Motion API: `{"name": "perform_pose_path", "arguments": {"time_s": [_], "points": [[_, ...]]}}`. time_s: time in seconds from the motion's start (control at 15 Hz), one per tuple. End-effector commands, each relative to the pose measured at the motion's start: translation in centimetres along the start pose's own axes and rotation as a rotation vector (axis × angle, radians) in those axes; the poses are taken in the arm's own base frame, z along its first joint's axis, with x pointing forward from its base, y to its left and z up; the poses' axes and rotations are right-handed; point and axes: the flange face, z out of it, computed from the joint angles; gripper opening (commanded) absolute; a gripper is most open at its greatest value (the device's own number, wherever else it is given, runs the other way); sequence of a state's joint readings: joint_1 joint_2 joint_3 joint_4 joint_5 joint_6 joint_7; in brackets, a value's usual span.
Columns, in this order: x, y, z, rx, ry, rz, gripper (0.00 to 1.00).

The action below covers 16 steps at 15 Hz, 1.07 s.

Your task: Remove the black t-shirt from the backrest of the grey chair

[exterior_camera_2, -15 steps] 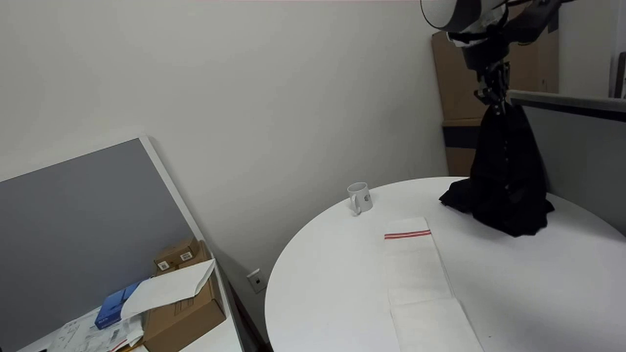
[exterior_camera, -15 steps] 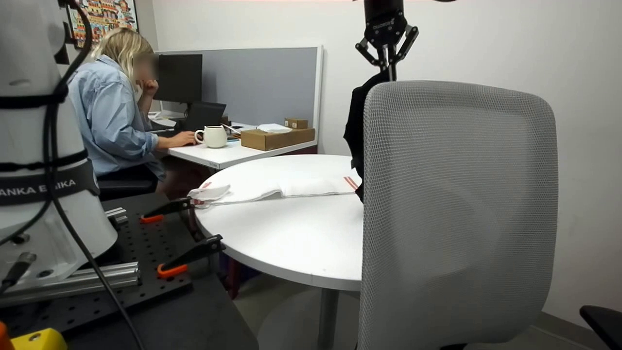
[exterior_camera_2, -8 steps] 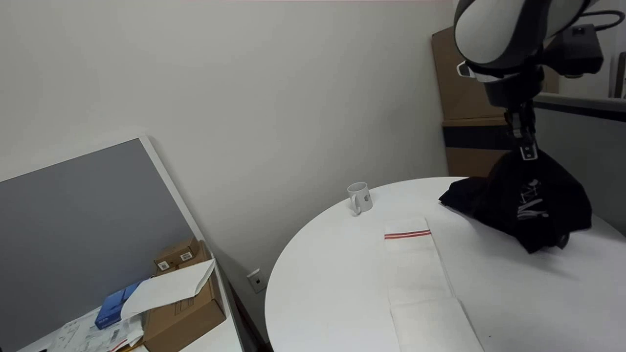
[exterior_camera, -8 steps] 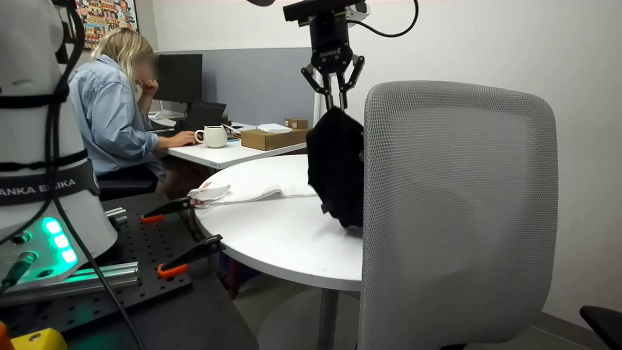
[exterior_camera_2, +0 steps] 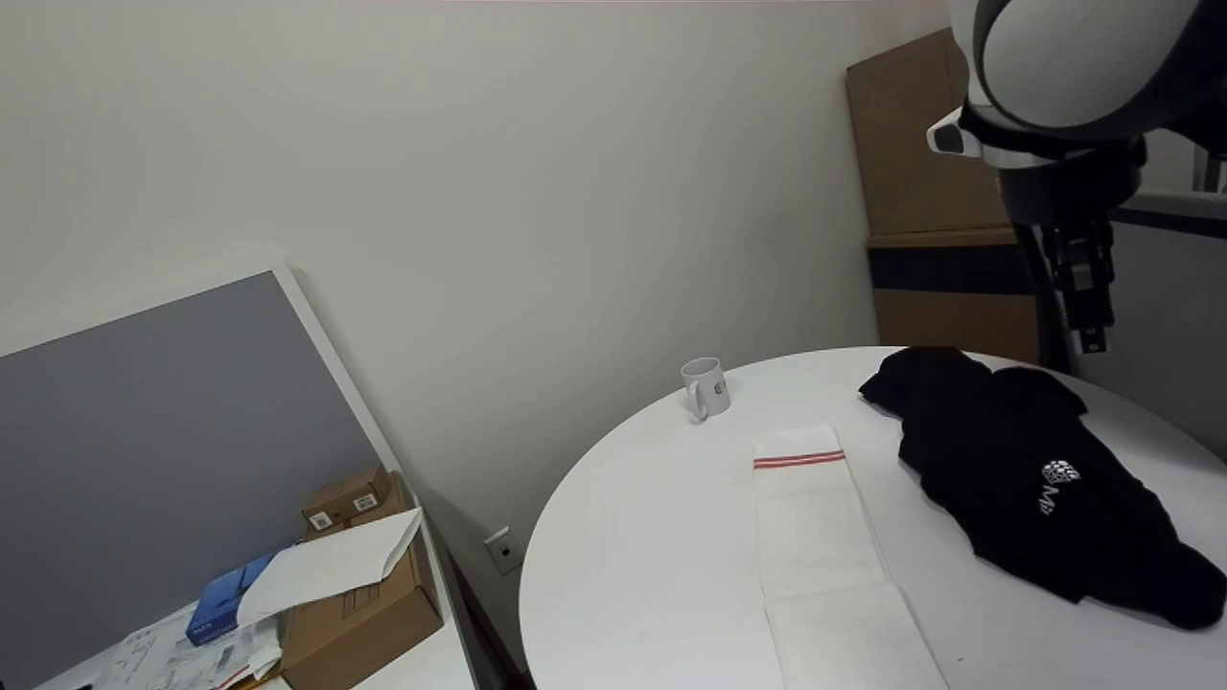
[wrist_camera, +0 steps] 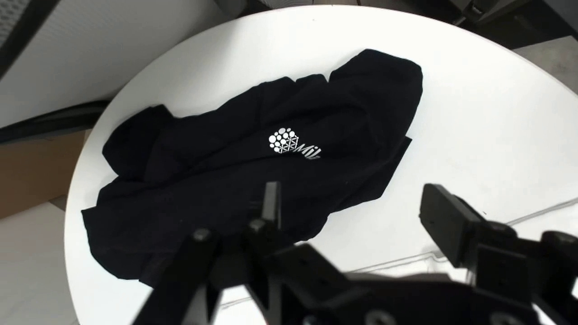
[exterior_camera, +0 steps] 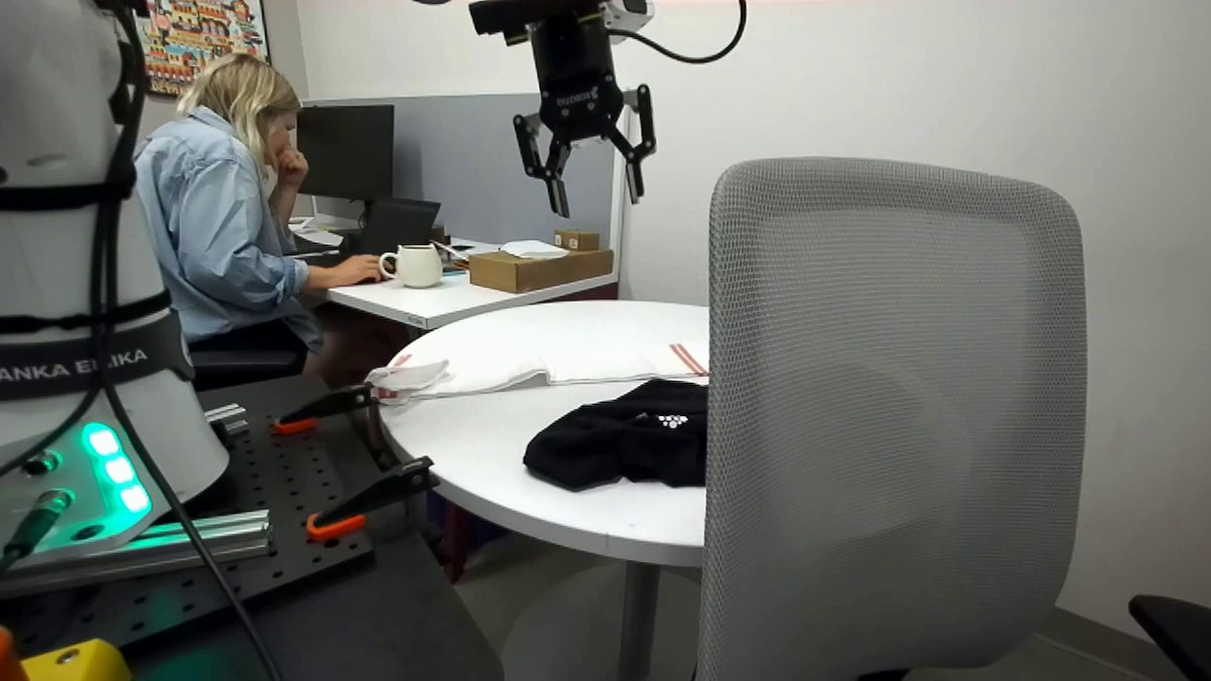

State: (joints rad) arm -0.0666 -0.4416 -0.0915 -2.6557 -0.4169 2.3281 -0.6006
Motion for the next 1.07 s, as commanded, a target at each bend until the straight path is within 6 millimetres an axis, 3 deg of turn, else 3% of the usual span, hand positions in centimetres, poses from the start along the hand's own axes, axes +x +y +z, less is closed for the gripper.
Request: {"name": "perform_pose_path", "arguments": {"time_s": [0.0,0.33,1.0], "points": [[-1.3,0.2,-1.8,0.006,0.037,0.022,1.0],[-1.5,1.5,-3.2,0.078,0.054,0.096,1.0],[0.3,-0.9,-5.0,0.147,0.069,0.164,1.0]]}}
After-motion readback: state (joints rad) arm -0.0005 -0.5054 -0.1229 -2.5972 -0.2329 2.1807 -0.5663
